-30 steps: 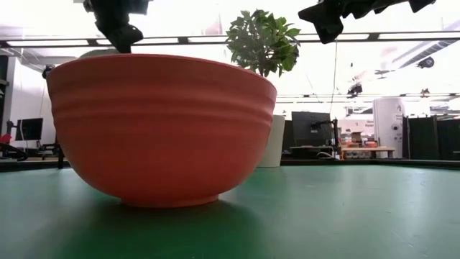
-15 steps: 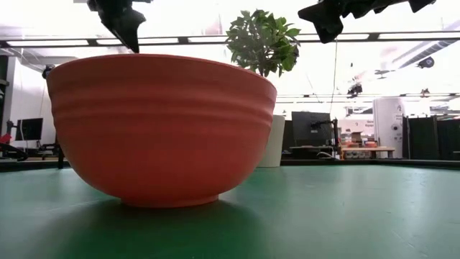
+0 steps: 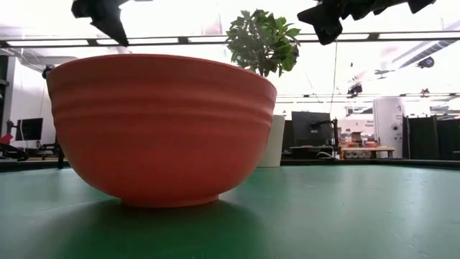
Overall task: Place and stack bowls onto a shelf
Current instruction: Stack the white patterned bowl on top of the white patterned bowl on the shelf
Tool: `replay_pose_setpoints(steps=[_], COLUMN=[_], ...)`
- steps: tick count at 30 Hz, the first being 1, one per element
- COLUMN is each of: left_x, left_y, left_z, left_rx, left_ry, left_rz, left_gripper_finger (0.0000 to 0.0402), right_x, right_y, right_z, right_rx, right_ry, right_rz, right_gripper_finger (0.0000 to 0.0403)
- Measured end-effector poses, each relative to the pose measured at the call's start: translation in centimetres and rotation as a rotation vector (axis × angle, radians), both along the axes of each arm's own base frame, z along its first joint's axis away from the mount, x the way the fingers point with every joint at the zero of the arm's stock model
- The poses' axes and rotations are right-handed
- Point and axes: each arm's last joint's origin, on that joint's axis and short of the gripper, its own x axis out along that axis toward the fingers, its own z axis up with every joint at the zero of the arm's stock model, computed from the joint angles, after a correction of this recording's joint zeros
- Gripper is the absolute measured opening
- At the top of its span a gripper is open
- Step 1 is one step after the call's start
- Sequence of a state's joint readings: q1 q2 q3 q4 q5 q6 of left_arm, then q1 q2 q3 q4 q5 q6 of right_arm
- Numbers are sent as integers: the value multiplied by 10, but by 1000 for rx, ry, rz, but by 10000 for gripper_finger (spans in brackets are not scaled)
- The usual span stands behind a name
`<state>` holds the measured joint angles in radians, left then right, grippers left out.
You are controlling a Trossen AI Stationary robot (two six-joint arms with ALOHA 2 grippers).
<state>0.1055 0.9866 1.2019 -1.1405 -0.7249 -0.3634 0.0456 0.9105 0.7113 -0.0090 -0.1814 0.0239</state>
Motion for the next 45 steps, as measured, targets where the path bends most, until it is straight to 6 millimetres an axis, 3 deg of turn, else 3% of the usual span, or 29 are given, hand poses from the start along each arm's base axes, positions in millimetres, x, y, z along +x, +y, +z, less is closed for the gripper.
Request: replay_pose_setpoints(steps=[8,14,22,29,34,45], left_x=[-28,-37,-34,-23,-28,-22], left_y=[-3,-4,-4,-5,-2,-1], left_z=[-15,-30,-49,-30,-30,-50], left_rx=[8,-19,-52,-28,81,-13], left_ry=[-187,-223,-220,-335,-258,-161], left_rz=[-3,23,68,-59,15,87], left_gripper_finger=[2,0,0,0,0,0], right_x=[6,13,20,22,22,22], right_y=[0,1,1,1,1,1], right_z=[-4,-10,-17,-19,-18,-18], right_rx=[1,8,29,40,40,39], right_ry=[11,25,59,63,50,51], right_rz=[-1,-3,-10,-14,-13,-13], right_gripper_finger=[198,198,198,198,198,198])
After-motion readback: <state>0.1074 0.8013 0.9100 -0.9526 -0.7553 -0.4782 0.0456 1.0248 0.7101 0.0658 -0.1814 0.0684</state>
